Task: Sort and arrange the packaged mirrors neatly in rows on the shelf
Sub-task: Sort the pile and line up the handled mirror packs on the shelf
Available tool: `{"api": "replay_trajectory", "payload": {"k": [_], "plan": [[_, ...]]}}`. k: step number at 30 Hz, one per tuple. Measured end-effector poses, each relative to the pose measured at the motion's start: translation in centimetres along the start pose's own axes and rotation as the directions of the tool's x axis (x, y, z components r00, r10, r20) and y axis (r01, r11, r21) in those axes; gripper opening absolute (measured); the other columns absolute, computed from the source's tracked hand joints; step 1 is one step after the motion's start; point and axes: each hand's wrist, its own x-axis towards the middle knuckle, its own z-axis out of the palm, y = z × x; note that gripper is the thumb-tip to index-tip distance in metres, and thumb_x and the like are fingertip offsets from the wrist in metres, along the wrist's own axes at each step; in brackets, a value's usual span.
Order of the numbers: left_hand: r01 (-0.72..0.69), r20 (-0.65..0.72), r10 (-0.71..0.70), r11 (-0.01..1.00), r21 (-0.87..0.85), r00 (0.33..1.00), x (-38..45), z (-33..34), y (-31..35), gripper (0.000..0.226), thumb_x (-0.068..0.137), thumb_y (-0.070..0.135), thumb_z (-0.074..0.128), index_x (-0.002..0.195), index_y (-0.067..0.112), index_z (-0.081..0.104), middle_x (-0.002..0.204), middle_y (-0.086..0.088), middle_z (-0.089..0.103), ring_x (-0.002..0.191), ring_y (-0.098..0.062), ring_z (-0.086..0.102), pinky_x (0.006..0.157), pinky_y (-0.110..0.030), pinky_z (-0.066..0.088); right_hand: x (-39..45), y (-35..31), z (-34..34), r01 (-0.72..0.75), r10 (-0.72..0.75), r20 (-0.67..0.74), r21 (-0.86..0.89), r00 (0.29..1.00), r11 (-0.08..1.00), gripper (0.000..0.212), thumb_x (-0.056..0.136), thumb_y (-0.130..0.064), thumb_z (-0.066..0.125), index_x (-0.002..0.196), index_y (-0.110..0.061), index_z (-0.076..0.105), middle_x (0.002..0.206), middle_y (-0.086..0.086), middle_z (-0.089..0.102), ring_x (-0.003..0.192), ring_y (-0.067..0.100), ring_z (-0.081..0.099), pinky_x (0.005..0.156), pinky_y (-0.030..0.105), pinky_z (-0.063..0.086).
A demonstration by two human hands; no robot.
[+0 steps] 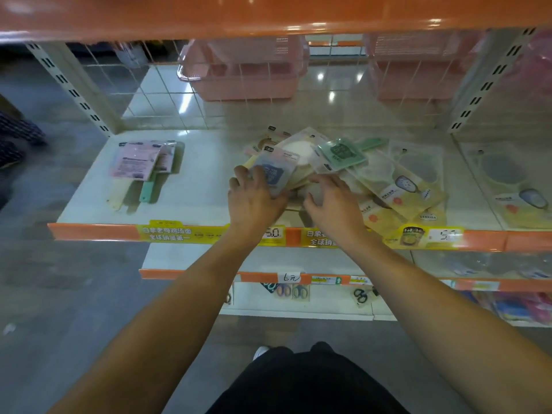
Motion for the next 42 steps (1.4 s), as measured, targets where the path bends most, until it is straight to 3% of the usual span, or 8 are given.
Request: {"api": "replay_trajectory", "payload": {"k": [3,6,9,19,26,32,36,42], "plan": [[0.027,-0.079,-0.020,0.996,0.081,0.997,-0.3,-1.3,-1.6,0.075,0.074,0.070,0.042,0.106,0.004,0.056,0.101,-0.019,0.052,0.084,-0.034,0.054,0.066,-0.041,0.046,0.5,-1.8,1.2,0.028,-0.028,0.021,0.017,0.999,0.999,0.037,0.088,-0.027,0.057,0.122,-0.013,0.060,0.120,0.008,0.059,0.111,0.028,0.056,0.093,0.040,0.047],[0.060,-0.083,-0.049,0.990,0.131,0.995,-0.2,-2.3,-4.2,0.061,0.073,0.057,0.060,0.105,0.006,0.056,0.103,-0.019,0.053,0.086,-0.036,0.054,0.067,-0.040,0.044,0.9,-3.8,2.4,0.066,-0.067,0.052,0.027,0.996,0.997,0.037,0.089,-0.026,0.057,0.123,-0.013,0.059,0.121,0.007,0.058,0.109,0.027,0.057,0.091,0.039,0.047],[0.075,-0.099,-0.059,0.985,0.157,0.993,0.1,-3.3,-7.6,0.062,0.073,0.057,0.067,0.105,0.005,0.057,0.100,-0.021,0.054,0.085,-0.037,0.055,0.066,-0.041,0.047,1.3,-5.8,3.9,0.089,-0.092,0.084,0.035,0.992,0.995,0.037,0.090,-0.026,0.057,0.124,-0.012,0.059,0.125,0.009,0.058,0.116,0.029,0.053,0.096,0.041,0.044],[0.250,-0.116,-0.233,0.953,0.171,0.966,3.8,-5.2,-17.2,0.060,0.082,0.055,0.060,0.117,0.007,0.050,0.117,-0.021,0.049,0.104,-0.038,0.049,0.079,-0.043,0.041,2.8,-10.7,7.7,0.119,-0.120,0.062,0.026,0.991,0.993,0.033,0.088,-0.023,0.059,0.119,-0.014,0.063,0.121,0.005,0.060,0.112,0.030,0.053,0.095,0.042,0.041],[0.333,-0.070,-0.325,0.925,0.183,0.943,5.9,-4.6,-19.6,0.071,0.084,0.070,0.044,0.119,0.009,0.047,0.135,-0.021,0.040,0.117,-0.040,0.040,0.090,-0.044,0.034,3.7,-11.8,8.4,0.103,-0.105,0.055,0.034,0.993,0.994,0.033,0.091,-0.026,0.056,0.122,-0.015,0.059,0.123,0.002,0.057,0.116,0.024,0.050,0.098,0.042,0.040],[0.269,-0.044,-0.265,0.944,0.192,0.963,6.5,-4.8,-17.6,0.062,0.086,0.057,0.051,0.132,0.016,0.041,0.149,-0.016,0.028,0.132,-0.038,0.029,0.100,-0.048,0.028,3.8,-11.9,7.8,0.088,-0.089,0.047,0.029,0.995,0.996,0.037,0.092,-0.026,0.055,0.128,-0.015,0.056,0.129,0.003,0.054,0.120,0.024,0.049,0.099,0.038,0.040],[0.035,0.003,-0.035,0.995,0.093,0.999,6.8,-5.2,-12.9,0.053,0.092,0.049,0.048,0.132,0.015,0.045,0.137,-0.011,0.042,0.121,-0.035,0.041,0.093,-0.044,0.039,3.6,-11.2,6.1,0.066,-0.067,0.017,0.033,0.998,0.997,0.044,0.091,-0.024,0.055,0.134,-0.015,0.050,0.135,0.007,0.051,0.121,0.027,0.050,0.099,0.039,0.042],[-0.182,0.040,0.186,0.980,-0.084,0.982,6.1,-4.4,-3.5,0.043,0.093,0.046,0.047,0.125,0.018,0.052,0.128,-0.007,0.052,0.115,-0.031,0.048,0.090,-0.039,0.042,2.9,-7.4,2.0,-0.023,0.025,-0.122,0.016,0.992,1.000,0.043,0.088,-0.023,0.061,0.129,-0.011,0.056,0.128,0.010,0.057,0.118,0.030,0.051,0.096,0.038,0.042]]}}
